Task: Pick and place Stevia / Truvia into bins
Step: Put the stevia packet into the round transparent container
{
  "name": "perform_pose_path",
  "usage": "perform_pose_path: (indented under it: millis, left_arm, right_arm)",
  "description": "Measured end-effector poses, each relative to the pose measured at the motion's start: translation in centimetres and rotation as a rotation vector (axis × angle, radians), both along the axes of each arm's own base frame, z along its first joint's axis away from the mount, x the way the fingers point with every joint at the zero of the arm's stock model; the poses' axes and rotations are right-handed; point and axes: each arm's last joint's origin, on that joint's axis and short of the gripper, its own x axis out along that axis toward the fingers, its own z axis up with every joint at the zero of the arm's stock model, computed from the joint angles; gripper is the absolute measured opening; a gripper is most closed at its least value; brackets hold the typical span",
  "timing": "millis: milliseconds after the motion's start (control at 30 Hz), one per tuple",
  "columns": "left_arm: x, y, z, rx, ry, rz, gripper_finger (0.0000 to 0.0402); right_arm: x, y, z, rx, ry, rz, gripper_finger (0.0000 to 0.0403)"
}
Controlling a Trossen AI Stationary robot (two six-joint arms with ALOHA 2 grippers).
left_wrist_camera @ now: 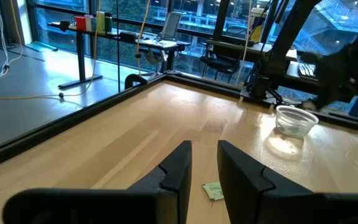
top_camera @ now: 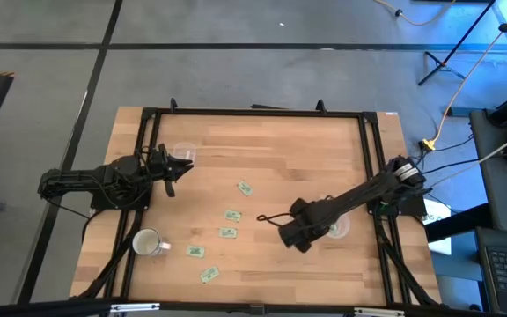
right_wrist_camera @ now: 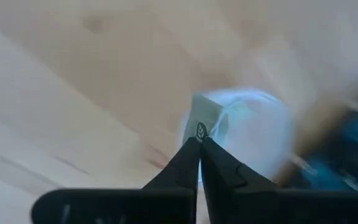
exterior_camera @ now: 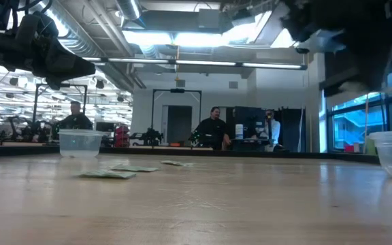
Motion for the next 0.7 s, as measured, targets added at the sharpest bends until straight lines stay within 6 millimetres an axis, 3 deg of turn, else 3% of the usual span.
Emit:
perform_pose_path:
  millis: [133,300,700]
  left_arm:
    - [0.0,0.0,0.0,0.0,0.0,0.0,0.0072]
    - [0.0,0.0,0.0,0.0,0.0,0.0,0.0072]
    - [0.0,0.0,0.0,0.0,0.0,0.0,0.0072]
  right_arm:
    - [-1.5,-0.1,0.7,-0.01,0.109,-0.05,0.0014]
    - [-2.4,-0.3,0.7,0.026,0.048,-0.07,0.0014]
    - [-4.3,-1.1,-2.8,0.042,0.057,-0.095,0.0014]
